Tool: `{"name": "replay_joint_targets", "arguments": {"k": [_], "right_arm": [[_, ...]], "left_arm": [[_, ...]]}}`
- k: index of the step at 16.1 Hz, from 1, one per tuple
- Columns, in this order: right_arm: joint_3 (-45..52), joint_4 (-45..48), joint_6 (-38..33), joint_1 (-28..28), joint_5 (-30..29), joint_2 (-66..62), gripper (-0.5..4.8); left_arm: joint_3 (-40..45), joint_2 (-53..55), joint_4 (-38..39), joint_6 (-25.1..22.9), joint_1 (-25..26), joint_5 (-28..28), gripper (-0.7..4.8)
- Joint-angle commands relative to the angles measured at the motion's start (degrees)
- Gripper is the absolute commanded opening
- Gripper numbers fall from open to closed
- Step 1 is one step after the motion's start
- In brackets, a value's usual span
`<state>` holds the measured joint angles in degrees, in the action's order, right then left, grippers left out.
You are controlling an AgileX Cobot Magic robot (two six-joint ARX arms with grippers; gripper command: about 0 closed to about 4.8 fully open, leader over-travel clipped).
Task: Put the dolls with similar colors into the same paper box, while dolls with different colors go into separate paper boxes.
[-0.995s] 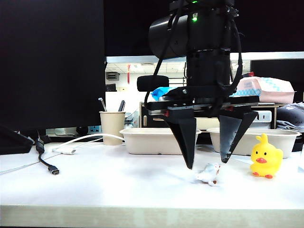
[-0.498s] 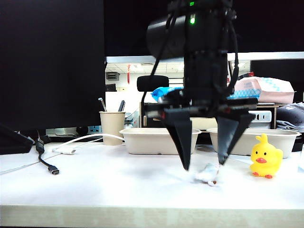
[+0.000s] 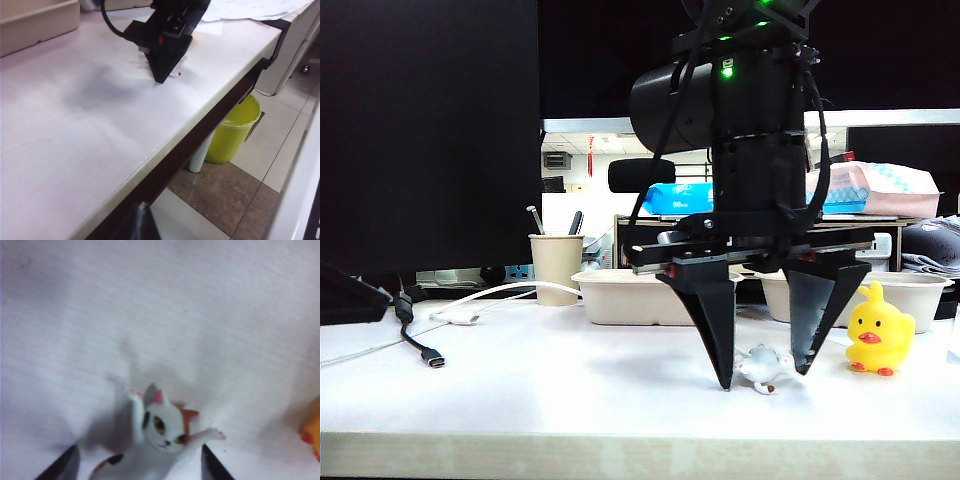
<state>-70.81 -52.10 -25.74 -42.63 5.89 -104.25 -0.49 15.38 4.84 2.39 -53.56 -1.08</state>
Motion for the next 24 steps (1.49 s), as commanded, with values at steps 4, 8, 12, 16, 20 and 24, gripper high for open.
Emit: {"name": "replay_joint_targets", "arguments": {"k": [4,8,12,16,20,24], "right_arm": [[0.13,0.87,-0.24,-0.09,0.20,-0.17,2.22],[0.13,1.92,-0.17,-0.09,0.33,-0.17,1.42],[0.13,3.21,0.70,-0.09,0.48,-0.17,0.39],[-0.66,3.89,1.33,0.13,0.46,0.00,0.40],[-3.98,2.62,3.54,1.42,0.66,0.61,0.40],[-9.33,-1.55,6.78,5.42,2.21,0.70,0.40]], "left_arm": [[-0.07,0.02,-0.66,-0.07,-0.07,-0.20,-0.05],[-0.04,0.02,-0.63,-0.07,-0.07,-0.20,-0.05],[-0.04,0.04,-0.66,-0.07,-0.07,-0.20,-0.05],[-0.04,-0.66,-0.59,-0.07,-0.07,-0.22,-0.05],[-0.04,-6.54,-0.61,-0.07,-0.09,-0.22,-0.05],[-0.04,-12.90,-0.66,-0.07,-0.76,-0.20,-0.05]]}}
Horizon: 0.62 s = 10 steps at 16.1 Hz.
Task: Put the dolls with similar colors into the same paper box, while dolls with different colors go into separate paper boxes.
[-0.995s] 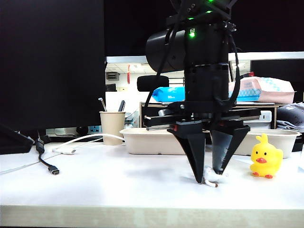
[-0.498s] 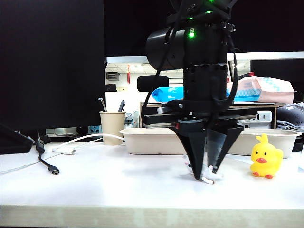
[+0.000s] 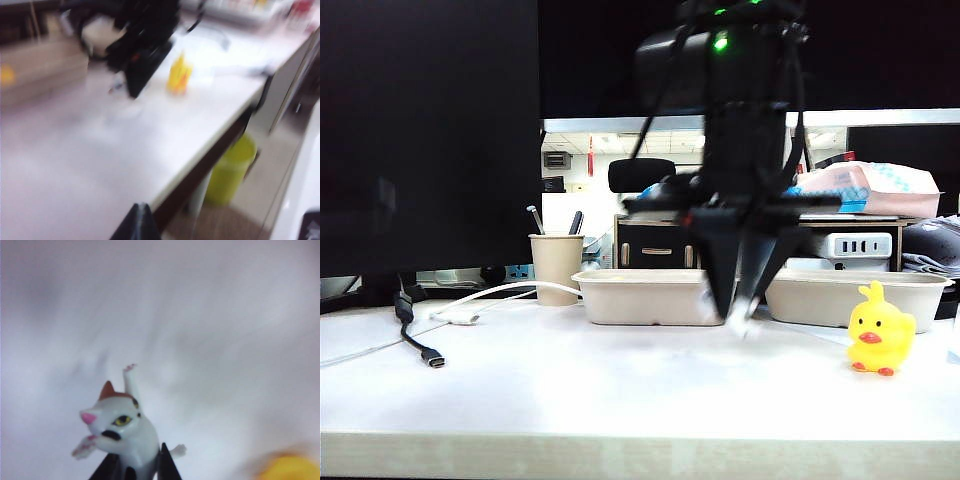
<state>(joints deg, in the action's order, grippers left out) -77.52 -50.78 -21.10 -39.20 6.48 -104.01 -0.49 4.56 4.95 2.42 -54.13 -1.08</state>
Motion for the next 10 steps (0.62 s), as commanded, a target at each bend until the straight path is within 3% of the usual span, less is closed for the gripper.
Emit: {"name": "replay_joint_targets", "arguments": {"k": [1,6,10], "right_arm": [[-3.93,-3.45,3.02,2.86,1.86,0.46,0.40],[-8.20,-4.24,5.46,8.24,4.15,0.83,0.40],[-9.29,-2.25,7.78,13.29,6.75,0.79,0.40]], "left_arm": [[-0.04,-2.47,-0.76,-0.09,-0.68,0.02,-0.05],[-0.04,-2.51,-0.74,-0.09,-8.26,-0.26,-0.05],[-0.04,-2.54,-0.74,-0.09,-8.15,-0.13,-0.05]]}}
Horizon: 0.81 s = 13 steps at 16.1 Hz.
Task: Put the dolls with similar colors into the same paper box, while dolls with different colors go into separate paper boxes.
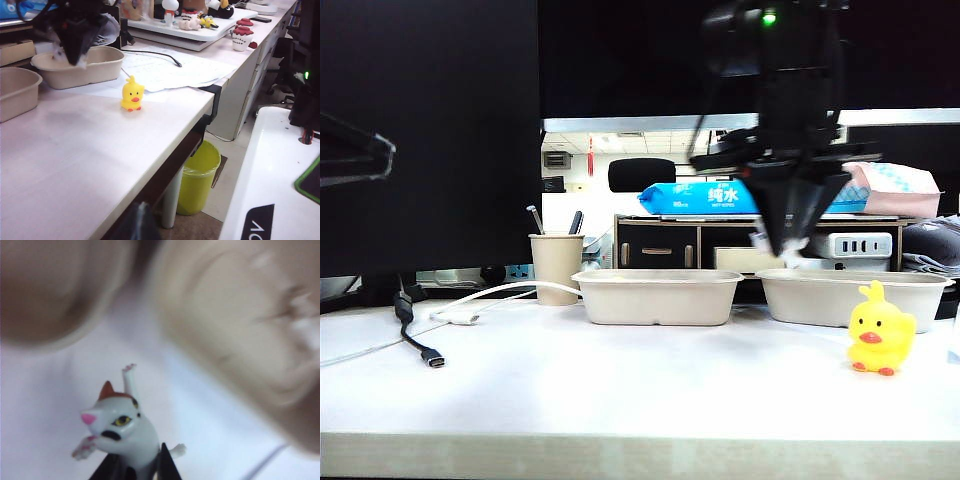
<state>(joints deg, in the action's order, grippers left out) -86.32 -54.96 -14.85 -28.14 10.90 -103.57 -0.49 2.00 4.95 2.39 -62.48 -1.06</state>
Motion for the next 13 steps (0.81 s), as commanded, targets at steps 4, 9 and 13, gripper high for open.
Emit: {"name": "replay_joint_targets", "arguments": {"k": [4,9,13], "right_arm": [[-0.46,6.75,1.84,7.63,2.49,0.31,0.40],[-0.46,10.75,3.34,10.93,1.60,0.22,0.48],[-0.48,11.78,5.73,11.47,0.79,0.22,2.12]], "left_arm": [[-0.04,0.02,-0.74,-0.07,9.03,-0.66,-0.05],[-0.04,0.04,-0.74,-0.04,15.41,-0.48,-0.05],[-0.04,0.04,-0.74,-0.07,18.93,-0.28,-0.05]]}}
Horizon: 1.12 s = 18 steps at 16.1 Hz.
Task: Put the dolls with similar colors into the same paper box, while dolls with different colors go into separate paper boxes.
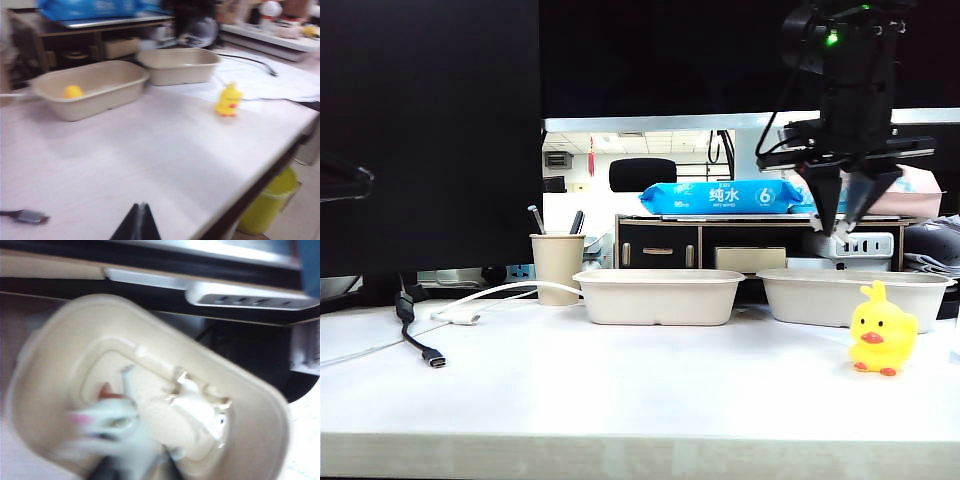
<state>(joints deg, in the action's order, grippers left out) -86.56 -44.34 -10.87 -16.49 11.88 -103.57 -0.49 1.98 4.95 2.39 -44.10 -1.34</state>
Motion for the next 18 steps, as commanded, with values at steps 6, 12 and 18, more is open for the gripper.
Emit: {"name": "replay_joint_targets", "arguments": {"k": [6,12,18], "right_arm": [[-4.26,-10.82,2.58,-0.17,-3.08,0.28,2.48],[-4.74,-31.98,5.01,-2.73,-11.93,0.35,2.50],[-3.63,-34.93,6.86,-9.62,-11.67,0.33,4.79]], "left_arm": [[-0.04,0.22,-0.76,-0.07,4.13,0.00,-0.05],[-0.04,0.83,-0.76,-0.07,6.82,0.20,-0.05],[-0.04,10.84,-0.74,-0.07,-7.76,0.02,-0.05]]}}
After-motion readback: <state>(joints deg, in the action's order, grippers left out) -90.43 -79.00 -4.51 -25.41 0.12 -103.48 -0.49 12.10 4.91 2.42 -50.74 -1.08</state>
